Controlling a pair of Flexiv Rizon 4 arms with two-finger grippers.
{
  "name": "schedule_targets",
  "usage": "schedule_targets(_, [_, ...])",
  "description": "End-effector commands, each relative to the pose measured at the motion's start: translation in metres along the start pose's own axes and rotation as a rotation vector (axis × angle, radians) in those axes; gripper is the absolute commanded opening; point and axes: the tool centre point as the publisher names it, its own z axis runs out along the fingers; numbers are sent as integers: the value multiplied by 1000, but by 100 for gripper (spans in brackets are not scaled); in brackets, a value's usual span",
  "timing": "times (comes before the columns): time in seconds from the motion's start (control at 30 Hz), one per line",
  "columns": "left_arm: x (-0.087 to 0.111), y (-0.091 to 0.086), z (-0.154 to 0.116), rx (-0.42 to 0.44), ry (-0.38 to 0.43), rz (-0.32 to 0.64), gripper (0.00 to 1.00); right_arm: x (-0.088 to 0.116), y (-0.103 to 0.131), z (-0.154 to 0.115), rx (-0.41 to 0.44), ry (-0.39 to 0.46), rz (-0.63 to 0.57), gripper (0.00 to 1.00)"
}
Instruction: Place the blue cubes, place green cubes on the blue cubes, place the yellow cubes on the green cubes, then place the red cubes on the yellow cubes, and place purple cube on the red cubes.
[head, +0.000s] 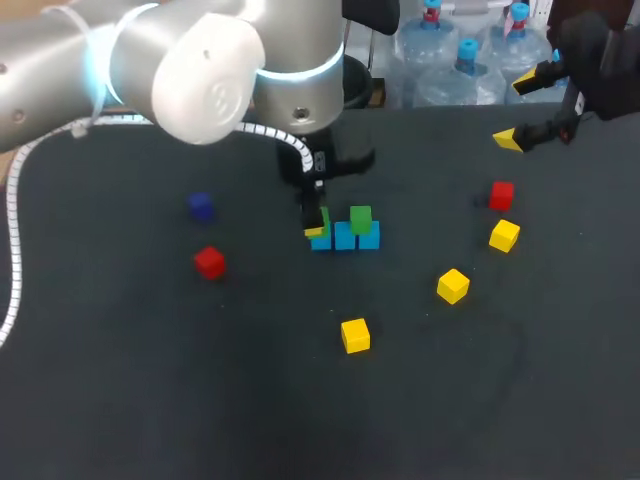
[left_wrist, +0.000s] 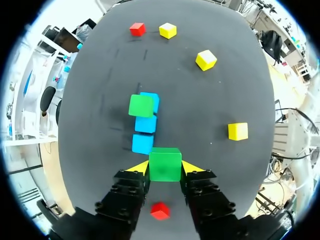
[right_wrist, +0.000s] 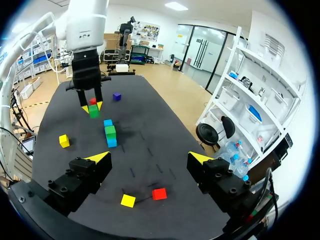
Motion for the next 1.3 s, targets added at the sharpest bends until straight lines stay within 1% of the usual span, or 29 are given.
schedule_targets(0.03, [-9,10,5,4,10,-1,0,0,0,1,0,-1,0,100])
schedule_targets(0.23, [-14,18,11,-22,-1,23,0,0,0,1,0,-1,0,100])
schedule_targets(0.7, [-16,30,28,-32,-3,55,0,0,0,1,0,-1,0,100])
schedule_targets(1.0, [-18,35,30,-64,-17,76,0,0,0,1,0,-1,0,100])
schedule_targets(1.3, [-18,35,38,-65,-6,89,0,0,0,1,0,-1,0,100])
